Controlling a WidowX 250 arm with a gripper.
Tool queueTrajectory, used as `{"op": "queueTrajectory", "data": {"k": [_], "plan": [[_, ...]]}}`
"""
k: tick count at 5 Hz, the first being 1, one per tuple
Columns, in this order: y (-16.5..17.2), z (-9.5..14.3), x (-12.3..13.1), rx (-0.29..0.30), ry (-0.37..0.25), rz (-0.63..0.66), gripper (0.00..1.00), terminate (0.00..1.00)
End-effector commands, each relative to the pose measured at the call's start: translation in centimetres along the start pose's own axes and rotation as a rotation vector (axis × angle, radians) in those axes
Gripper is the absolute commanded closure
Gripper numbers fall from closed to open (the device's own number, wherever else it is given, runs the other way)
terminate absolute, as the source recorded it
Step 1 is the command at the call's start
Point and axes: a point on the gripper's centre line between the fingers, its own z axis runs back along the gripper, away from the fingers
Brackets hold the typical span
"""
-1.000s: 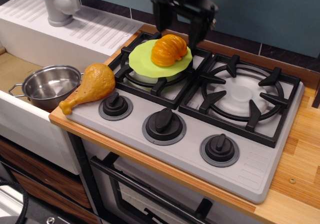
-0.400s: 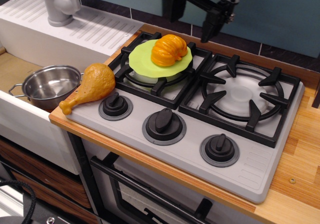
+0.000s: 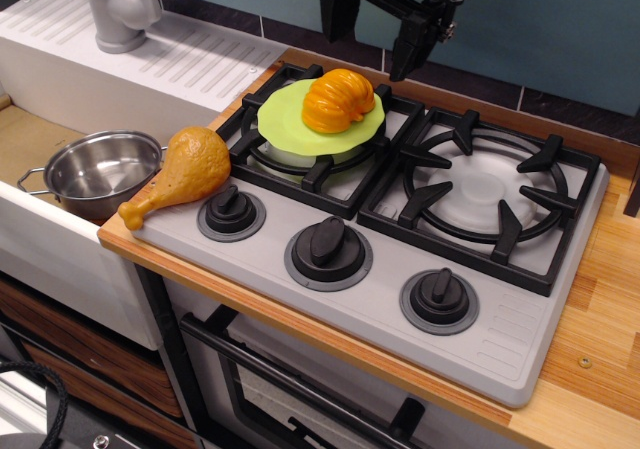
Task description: Put pumpkin on plate and chickenwing in pot or pan in sink
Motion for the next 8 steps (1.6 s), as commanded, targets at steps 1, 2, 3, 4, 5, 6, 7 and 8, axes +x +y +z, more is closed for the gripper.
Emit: {"op": "queueTrajectory", "data": {"k": [1,2,3,4,5,6,7,8], "plan": [[5.3,3.7,-3.5,0.056,-0.185,0.020,0.00,0.00],[6.6,3.4,-4.6,0.072,-0.234,0.000,0.00,0.00],[7.7,2.1,-4.8,0.048,-0.304,-0.021,0.00,0.00],[8.8,0.7,-5.0,0.030,-0.317,0.016,0.00,0.00],[9.3,-0.4,-5.8,0.012,-0.303,0.112,0.00,0.00],[9.5,-1.1,-6.6,0.050,-0.299,0.160,0.00,0.00],[9.4,-1.9,-7.2,0.067,-0.276,0.202,0.00,0.00],[9.1,-2.9,-7.7,0.083,-0.262,0.242,0.00,0.00]]}}
